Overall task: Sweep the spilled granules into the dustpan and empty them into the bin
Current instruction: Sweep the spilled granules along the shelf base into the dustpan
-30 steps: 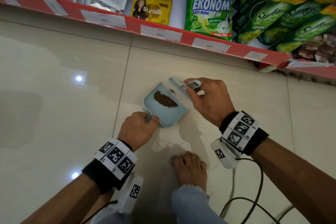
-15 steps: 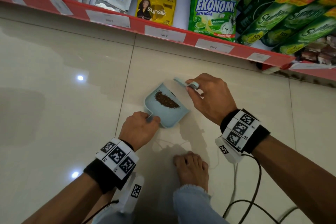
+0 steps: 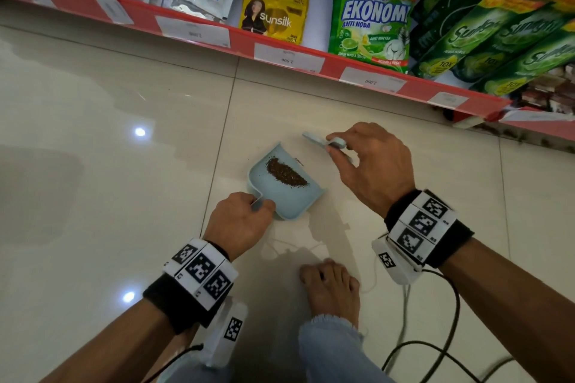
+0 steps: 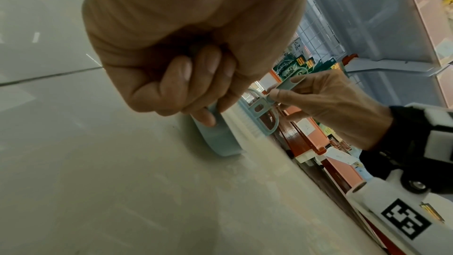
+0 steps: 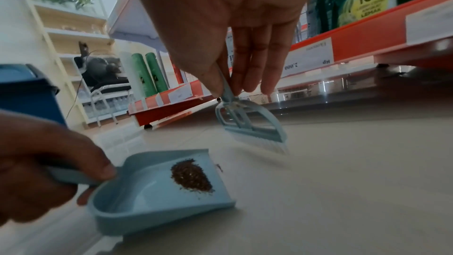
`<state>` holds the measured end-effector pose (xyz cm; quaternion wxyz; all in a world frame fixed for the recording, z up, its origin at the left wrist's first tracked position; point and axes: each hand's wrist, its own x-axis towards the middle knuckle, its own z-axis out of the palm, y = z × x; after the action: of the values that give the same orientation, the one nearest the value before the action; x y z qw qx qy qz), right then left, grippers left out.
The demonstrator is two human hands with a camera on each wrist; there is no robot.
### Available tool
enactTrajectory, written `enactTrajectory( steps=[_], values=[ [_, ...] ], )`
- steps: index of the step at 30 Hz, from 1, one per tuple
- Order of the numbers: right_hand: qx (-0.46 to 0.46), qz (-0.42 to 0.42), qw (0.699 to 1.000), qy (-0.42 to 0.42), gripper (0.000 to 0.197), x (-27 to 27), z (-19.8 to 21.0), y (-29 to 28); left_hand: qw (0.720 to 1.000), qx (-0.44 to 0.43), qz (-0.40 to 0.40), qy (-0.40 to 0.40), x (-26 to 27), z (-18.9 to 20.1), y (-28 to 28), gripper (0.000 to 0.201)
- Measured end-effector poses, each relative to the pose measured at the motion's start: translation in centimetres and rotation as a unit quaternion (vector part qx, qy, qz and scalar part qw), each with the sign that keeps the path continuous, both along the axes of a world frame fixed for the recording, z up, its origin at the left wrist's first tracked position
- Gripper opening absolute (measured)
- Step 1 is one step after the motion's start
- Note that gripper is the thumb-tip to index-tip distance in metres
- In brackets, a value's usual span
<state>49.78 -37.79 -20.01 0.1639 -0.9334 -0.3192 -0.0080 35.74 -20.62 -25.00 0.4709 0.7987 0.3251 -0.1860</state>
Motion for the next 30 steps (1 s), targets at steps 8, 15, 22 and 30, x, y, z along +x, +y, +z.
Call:
enactTrajectory(
  steps=[8, 15, 22, 30],
  values=[
    [0.085, 0.034, 0.989, 0.115, 0.019, -2.3, -0.6, 0.8, 1.0, 0.001, 0.001, 0.004, -0.3, 0.3, 0.1, 0.039],
    [-0.005, -0.008, 1.0, -0.004, 0.02, -1.0, 0.1, 0.4, 1.0, 0.008, -0.005, -0.006, -0.5, 0.0, 0.2, 0.044],
    [0.101, 0.012, 0.988, 0.119, 0.024, -1.9, 0.1, 0.9, 1.0, 0.011, -0.004, -0.008, -0.7, 0.0, 0.3, 0.045],
    [-0.036, 0.038, 0.999, 0.017, 0.022, -1.2, -0.1, 1.2, 1.0, 0.008, -0.003, -0.009, -0.9, -0.2, 0.3, 0.044]
  ],
)
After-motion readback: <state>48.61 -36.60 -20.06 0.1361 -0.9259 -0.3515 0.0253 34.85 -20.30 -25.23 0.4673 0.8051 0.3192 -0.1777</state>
